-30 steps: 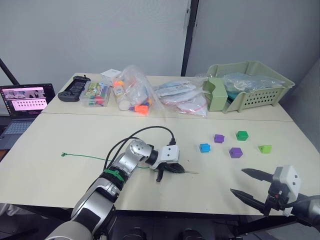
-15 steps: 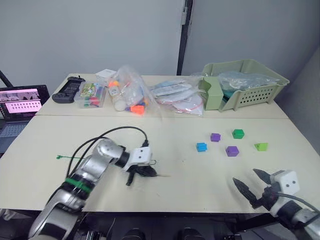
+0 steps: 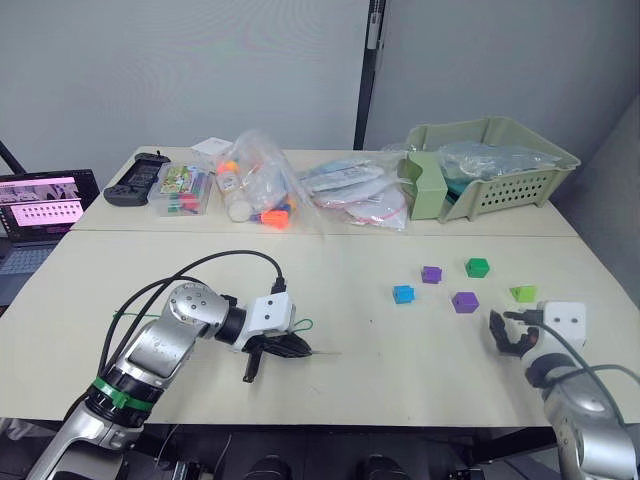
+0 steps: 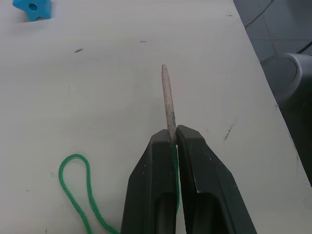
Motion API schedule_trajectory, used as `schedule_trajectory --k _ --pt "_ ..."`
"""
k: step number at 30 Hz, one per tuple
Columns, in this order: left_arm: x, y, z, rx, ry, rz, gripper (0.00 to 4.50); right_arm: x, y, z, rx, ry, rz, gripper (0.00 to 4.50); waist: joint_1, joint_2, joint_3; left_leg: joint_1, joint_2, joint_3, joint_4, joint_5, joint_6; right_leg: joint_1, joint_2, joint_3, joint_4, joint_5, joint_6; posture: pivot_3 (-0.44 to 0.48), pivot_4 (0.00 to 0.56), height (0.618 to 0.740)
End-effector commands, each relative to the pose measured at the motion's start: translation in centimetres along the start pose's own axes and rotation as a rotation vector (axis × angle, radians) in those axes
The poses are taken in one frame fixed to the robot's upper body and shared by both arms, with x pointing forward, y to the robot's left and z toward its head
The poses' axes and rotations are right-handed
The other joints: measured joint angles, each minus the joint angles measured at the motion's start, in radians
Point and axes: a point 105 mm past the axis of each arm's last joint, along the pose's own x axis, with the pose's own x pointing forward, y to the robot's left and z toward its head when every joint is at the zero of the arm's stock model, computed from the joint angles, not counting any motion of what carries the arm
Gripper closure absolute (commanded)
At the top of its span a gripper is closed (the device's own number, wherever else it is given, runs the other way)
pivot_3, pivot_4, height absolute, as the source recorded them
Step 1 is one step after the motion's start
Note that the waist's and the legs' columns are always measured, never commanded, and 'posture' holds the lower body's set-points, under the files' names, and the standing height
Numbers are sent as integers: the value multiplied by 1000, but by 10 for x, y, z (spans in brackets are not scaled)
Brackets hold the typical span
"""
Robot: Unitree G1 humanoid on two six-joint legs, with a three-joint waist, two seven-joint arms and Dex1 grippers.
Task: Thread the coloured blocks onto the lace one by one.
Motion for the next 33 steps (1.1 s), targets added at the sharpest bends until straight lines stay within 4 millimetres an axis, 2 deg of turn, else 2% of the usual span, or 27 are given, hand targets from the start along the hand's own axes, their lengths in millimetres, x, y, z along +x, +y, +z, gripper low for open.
schedule_trajectory --k 1,9,13,17,20,25,33 --pt "-3 -1 10 29 -25 18 4478 10 -18 1 11 12 -20 0 0 0 0 0 0 0 0 0 0 0 0 0 0 0 0 0 150 740" --pt "-6 -4 8 29 -11 15 4478 37 -26 6 28 18 1 0 -7 0 0 0 0 1 0 0 0 0 0 1 0 0 0 0 150 740" --pt "-5 -4 7 29 -12 17 4500 43 -23 9 24 35 38 1138 -8 0 0 0 0 1 0 0 0 0 0 1 0 0 0 0 150 740" --pt "-6 -5 8 30 -15 18 4500 52 -25 19 34 63 3 1138 -10 0 0 0 0 0 0 0 0 0 0 1 0 0 0 0 150 740" --pt "-4 -5 8 30 -16 17 4500 57 -26 20 35 93 -2 1138 -14 0 0 0 0 0 0 0 0 0 0 1 0 0 0 0 150 740" --pt "-4 -8 8 29 -22 12 4500 68 -26 11 3 177 17 1138 -16 0 0 -1 -1 0 0 0 0 0 0 1 -1 0 0 0 150 740" --pt "-4 -10 7 26 -22 19 4500 81 -26 6 53 216 42 1138 -26 0 0 0 -1 0 0 0 0 0 0 1 -1 0 0 0 150 740"
